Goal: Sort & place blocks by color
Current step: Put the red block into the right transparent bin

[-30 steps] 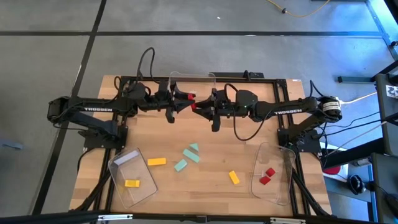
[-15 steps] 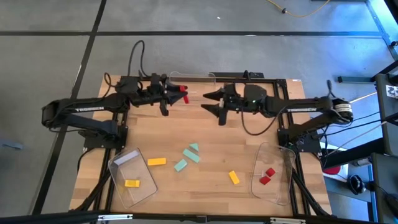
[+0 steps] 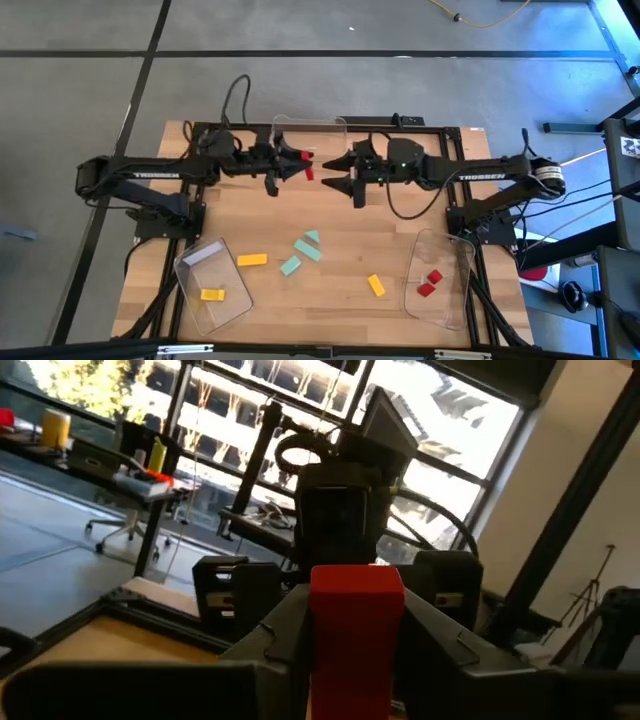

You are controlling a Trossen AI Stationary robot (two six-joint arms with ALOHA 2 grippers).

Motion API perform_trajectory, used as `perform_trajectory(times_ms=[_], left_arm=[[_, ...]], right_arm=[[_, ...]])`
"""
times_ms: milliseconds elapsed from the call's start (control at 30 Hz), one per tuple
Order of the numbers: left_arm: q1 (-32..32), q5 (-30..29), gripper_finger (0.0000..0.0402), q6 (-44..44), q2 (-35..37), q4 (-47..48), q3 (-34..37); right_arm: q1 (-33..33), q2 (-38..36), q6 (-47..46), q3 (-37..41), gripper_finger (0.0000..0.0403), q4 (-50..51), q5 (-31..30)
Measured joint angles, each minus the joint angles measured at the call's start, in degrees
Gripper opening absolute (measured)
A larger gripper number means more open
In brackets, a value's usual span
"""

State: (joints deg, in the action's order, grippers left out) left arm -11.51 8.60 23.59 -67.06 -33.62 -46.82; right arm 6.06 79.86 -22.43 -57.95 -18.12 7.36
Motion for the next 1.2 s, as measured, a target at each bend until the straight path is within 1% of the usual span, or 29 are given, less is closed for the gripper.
perform_trajectory(times_ms=[167,433,600,700,800,867,1000,1200], left_arm=[[1.5,-0.6,0.0094,0.6,-2.6,-0.9,0.0],[2.6,-2.1,0.0094,1.6,-4.9,-5.4,0.0],[2.6,-1.8,0.0094,1.9,-5.8,-5.6,0.0],[2.6,-1.6,0.0094,1.8,-5.7,-5.6,0.0],[2.5,-1.5,0.0094,1.8,-5.7,-5.5,0.0],[2.5,-1.4,0.0094,1.8,-5.7,-5.4,0.0],[2.6,-1.4,0.0094,2.2,-5.7,-5.0,0.0],[2.5,-0.7,0.0094,2.6,-5.7,-4.8,0.0]], right_arm=[[-0.3,2.0,-2.9,0.0,0.0273,-2.7,1.8],[-1.6,4.3,-3.1,0.0,0.0273,-4.5,1.4],[-2.2,5.2,-3.2,0.0,0.0269,-5.6,1.4],[-2.3,5.2,-3.2,0.0,0.0249,-5.7,1.3],[-2.3,5.2,-3.3,0.0,0.0214,-6.5,1.3],[-2.3,5.2,-3.8,0.0,0.0184,-6.5,1.2],[-2.3,5.2,-4.1,0.0,0.0112,-6.2,1.0],[-2.2,5.2,-4.1,0.0,0.0109,-6.1,0.9]])
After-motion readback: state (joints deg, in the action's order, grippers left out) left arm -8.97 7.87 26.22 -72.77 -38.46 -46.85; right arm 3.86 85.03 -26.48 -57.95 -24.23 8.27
